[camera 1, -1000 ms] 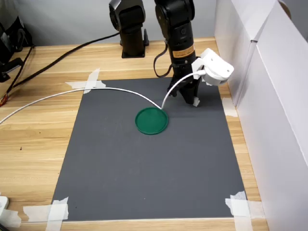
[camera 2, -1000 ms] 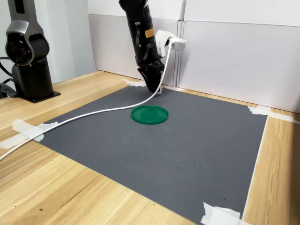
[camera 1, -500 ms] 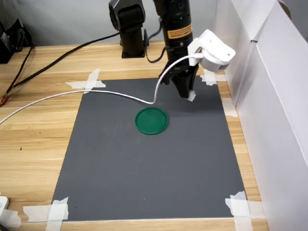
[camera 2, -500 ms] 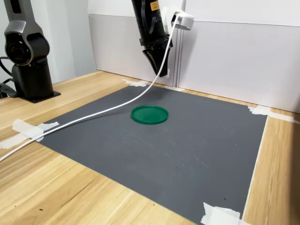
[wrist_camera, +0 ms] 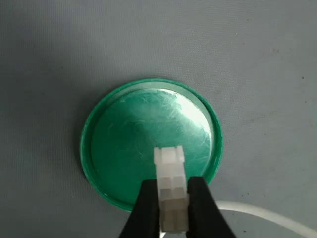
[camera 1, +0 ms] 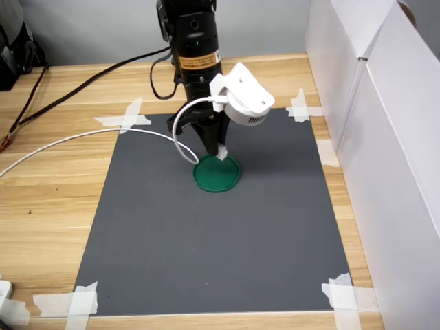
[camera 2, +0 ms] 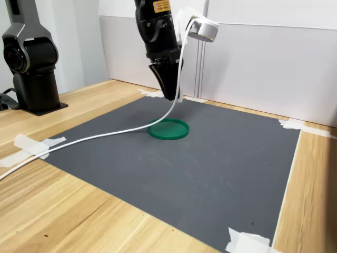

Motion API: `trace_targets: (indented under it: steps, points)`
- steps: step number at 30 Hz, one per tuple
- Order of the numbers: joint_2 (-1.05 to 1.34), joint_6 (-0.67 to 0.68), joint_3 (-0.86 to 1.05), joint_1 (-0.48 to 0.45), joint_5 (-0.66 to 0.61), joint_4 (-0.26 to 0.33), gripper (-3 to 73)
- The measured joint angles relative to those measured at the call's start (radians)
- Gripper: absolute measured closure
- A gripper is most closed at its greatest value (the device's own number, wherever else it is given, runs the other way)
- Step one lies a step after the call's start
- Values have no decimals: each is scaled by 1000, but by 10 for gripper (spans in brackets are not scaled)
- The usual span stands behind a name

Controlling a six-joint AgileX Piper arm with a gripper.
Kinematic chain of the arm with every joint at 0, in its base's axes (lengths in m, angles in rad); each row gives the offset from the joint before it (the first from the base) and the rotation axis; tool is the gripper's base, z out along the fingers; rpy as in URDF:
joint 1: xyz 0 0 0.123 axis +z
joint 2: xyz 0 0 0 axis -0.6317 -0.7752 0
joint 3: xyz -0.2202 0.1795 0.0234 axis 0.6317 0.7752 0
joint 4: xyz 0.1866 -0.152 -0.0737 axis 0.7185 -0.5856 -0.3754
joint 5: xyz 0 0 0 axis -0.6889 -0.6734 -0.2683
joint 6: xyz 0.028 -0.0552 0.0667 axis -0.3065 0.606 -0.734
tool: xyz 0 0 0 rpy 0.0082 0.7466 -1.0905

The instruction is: Grasp a white terminal and put it in the green lid.

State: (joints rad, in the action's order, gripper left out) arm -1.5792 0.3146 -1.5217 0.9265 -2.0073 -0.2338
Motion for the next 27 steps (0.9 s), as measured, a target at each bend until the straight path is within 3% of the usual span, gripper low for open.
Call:
trace_targets:
  steps: [17,27]
  points:
    - [-106,24,0,-1,-17,-6,601]
    - [-135,39,0,-1,-4,-25,501]
